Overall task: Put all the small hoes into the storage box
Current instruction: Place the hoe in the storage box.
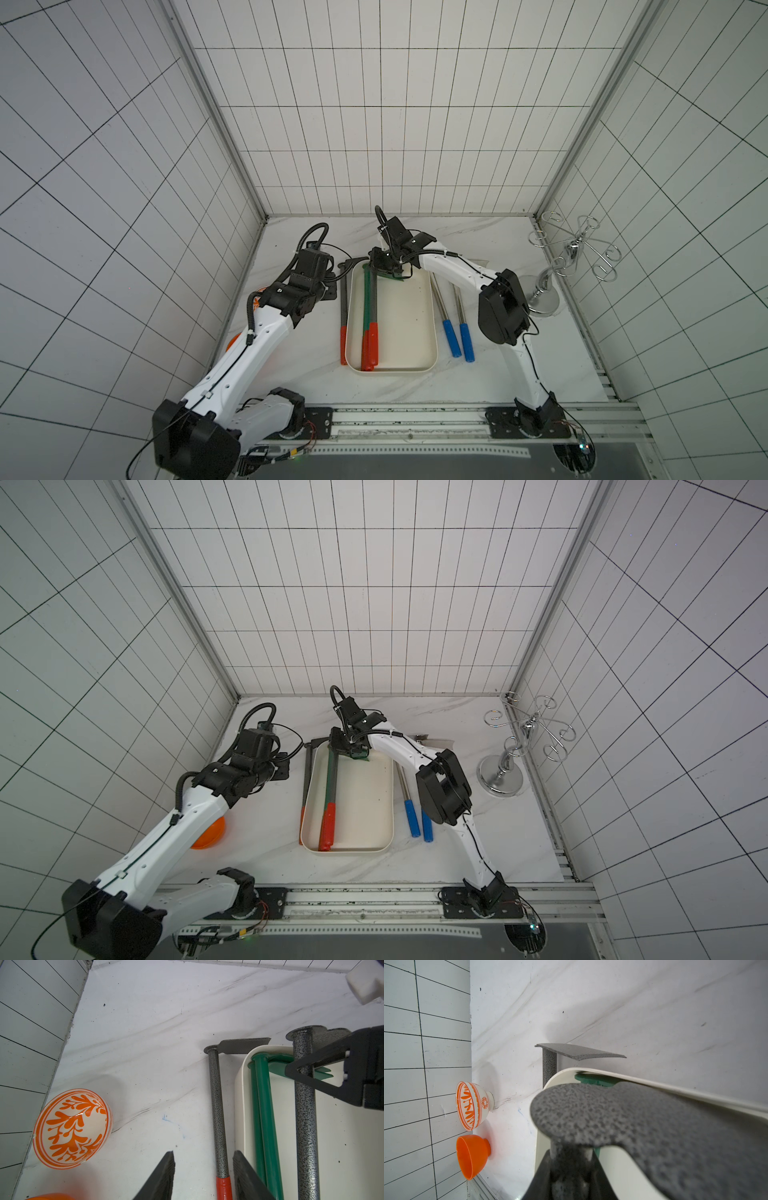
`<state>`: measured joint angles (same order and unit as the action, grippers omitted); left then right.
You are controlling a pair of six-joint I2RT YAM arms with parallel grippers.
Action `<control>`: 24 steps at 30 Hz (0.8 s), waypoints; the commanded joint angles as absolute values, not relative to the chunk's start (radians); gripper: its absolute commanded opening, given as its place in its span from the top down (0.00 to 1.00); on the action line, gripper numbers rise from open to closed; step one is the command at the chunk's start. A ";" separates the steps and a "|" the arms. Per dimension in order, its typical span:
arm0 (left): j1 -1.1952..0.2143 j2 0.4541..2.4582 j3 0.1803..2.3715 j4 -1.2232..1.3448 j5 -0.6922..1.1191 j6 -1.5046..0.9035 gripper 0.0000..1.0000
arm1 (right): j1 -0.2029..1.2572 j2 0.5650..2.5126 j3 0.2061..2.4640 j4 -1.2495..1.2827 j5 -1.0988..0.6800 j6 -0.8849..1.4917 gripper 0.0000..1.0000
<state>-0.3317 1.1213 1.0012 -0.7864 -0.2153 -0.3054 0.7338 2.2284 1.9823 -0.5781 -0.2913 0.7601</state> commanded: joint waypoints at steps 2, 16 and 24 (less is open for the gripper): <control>-0.327 1.108 0.996 -0.770 -0.224 -0.307 0.52 | 0.742 2.174 1.927 -0.543 -0.285 0.788 1.00; -0.327 1.116 1.000 -0.769 -0.222 -0.304 0.52 | 0.733 2.218 1.919 -0.549 -0.262 0.775 1.00; -0.327 1.118 1.000 -0.768 -0.222 -0.304 0.52 | 0.732 2.259 1.956 -0.571 -0.267 0.763 0.96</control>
<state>-0.3317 1.1213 1.0012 -0.7853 -0.2150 -0.3054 0.7334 2.2383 1.9530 -0.5716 -0.2687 0.7609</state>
